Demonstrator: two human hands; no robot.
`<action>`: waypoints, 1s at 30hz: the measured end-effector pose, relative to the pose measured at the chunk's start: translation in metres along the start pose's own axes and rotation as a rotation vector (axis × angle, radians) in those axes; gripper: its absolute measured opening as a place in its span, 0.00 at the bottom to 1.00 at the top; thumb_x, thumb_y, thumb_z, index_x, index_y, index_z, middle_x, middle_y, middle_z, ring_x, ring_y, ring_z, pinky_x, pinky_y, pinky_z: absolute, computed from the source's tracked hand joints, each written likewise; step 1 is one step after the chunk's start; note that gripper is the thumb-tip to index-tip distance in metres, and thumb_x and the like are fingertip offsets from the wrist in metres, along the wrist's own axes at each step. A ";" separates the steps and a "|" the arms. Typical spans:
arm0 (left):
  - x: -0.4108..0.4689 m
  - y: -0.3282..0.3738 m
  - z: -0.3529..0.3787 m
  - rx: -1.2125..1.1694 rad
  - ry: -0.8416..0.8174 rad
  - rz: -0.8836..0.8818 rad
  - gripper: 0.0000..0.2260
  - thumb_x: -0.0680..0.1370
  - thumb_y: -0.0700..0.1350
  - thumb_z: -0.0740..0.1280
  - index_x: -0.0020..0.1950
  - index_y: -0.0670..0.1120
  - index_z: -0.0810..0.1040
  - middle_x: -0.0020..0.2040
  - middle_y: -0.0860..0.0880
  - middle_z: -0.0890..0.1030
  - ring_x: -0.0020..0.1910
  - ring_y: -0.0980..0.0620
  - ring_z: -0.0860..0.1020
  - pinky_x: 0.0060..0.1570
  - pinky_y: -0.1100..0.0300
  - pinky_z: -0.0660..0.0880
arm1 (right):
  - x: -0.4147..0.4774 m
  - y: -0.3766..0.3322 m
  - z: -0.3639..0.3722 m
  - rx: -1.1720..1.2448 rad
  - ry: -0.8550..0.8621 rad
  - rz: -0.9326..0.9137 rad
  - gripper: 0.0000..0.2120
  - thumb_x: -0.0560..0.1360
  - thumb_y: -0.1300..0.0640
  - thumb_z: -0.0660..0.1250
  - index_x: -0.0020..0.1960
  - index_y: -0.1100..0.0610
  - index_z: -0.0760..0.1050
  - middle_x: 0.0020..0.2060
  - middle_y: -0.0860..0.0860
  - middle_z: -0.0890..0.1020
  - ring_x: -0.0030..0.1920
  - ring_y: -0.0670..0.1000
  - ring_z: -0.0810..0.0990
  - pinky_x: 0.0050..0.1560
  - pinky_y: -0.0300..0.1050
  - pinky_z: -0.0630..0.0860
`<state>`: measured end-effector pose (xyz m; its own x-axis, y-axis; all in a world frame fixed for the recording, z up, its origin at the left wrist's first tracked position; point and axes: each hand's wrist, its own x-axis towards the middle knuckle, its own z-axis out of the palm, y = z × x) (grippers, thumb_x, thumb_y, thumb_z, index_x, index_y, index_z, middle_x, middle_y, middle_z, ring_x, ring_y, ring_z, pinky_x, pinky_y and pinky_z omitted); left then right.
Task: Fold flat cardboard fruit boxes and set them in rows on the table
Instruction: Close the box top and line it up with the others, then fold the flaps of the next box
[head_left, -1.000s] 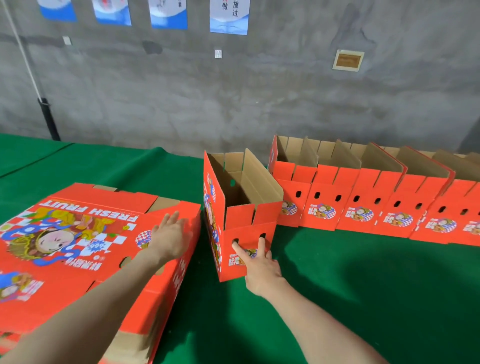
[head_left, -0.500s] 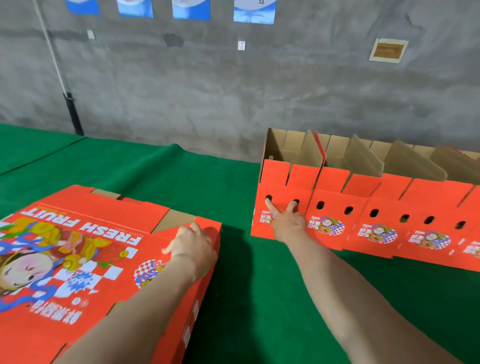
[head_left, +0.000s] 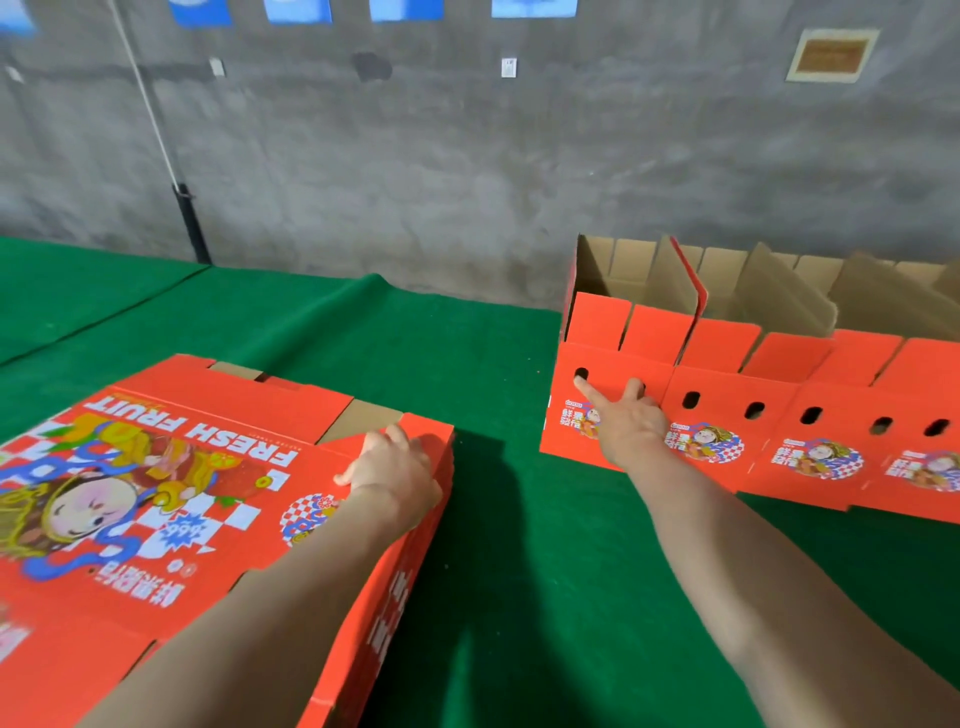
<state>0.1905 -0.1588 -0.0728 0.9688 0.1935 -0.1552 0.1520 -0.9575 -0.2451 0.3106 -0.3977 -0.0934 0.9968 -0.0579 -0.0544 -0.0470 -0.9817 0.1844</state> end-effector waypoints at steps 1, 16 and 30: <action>0.001 -0.001 0.001 0.000 -0.002 0.002 0.24 0.79 0.54 0.56 0.73 0.44 0.61 0.65 0.40 0.65 0.65 0.38 0.64 0.49 0.35 0.77 | 0.000 0.006 0.001 0.008 0.002 0.014 0.45 0.77 0.63 0.60 0.71 0.31 0.33 0.69 0.63 0.55 0.57 0.58 0.71 0.43 0.48 0.75; 0.000 -0.002 0.003 0.037 0.015 0.041 0.24 0.81 0.54 0.54 0.73 0.43 0.59 0.66 0.40 0.64 0.65 0.38 0.63 0.50 0.37 0.77 | -0.003 0.035 0.004 0.166 -0.106 0.163 0.44 0.75 0.63 0.58 0.74 0.35 0.34 0.73 0.68 0.44 0.69 0.66 0.62 0.63 0.53 0.69; -0.048 -0.092 0.045 -0.401 0.247 -0.155 0.29 0.80 0.56 0.54 0.77 0.48 0.50 0.79 0.48 0.43 0.77 0.44 0.42 0.71 0.38 0.44 | -0.174 -0.105 0.017 1.055 -0.243 -0.216 0.13 0.80 0.50 0.59 0.49 0.57 0.78 0.45 0.53 0.82 0.48 0.52 0.79 0.49 0.42 0.70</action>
<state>0.1212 -0.0703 -0.0855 0.9390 0.3298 0.0971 0.3141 -0.9378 0.1476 0.1405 -0.2875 -0.1202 0.9569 0.2130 -0.1974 -0.0196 -0.6307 -0.7757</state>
